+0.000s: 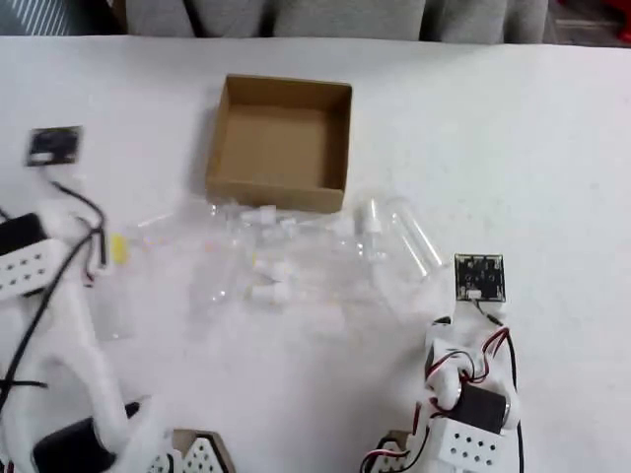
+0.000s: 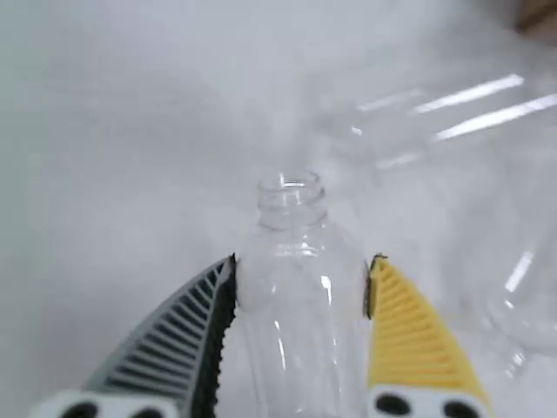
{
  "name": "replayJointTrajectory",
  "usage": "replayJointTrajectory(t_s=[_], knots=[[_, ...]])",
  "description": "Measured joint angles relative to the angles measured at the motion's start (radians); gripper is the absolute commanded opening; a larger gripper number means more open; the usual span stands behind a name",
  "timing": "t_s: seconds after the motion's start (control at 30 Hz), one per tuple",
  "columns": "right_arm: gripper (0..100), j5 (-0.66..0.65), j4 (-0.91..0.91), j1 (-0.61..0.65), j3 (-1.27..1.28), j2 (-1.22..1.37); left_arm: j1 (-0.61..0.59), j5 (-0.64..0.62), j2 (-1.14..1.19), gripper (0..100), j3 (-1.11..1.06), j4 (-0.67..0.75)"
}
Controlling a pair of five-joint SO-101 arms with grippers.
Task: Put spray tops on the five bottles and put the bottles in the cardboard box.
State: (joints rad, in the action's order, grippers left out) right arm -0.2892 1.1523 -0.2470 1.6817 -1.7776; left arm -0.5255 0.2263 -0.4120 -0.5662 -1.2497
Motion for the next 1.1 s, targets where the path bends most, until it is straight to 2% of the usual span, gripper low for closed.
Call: replayJointTrajectory(t_s=[0.13,0.27,0.33,0.47,0.57,0.83,1.03,1.1], knots=[[1.5,0.000,0.000,0.000,0.000,0.000,-0.158,-0.003,0.157,2,0.009,0.084],[1.5,-0.002,0.000,0.000,0.000,0.000,-0.193,-0.003,0.373,3,0.109,0.083],[1.5,-0.002,0.000,0.000,0.000,0.000,-0.193,-0.003,0.483,8,0.189,0.054],[1.5,-0.003,0.000,0.000,0.000,0.000,-0.207,-0.003,0.684,25,0.387,-0.052],[1.5,-0.003,0.000,0.000,0.000,0.000,-0.216,-0.003,0.787,27,0.545,-0.167],[1.5,-0.003,0.000,0.000,0.000,0.000,-0.270,-0.003,0.835,28,0.770,-0.400],[1.5,-0.003,0.000,0.000,0.000,0.000,-0.292,-0.005,0.842,28,0.772,-0.465],[1.5,-0.003,0.000,0.000,0.000,0.000,-0.331,-0.052,0.842,28,0.760,-0.463]])
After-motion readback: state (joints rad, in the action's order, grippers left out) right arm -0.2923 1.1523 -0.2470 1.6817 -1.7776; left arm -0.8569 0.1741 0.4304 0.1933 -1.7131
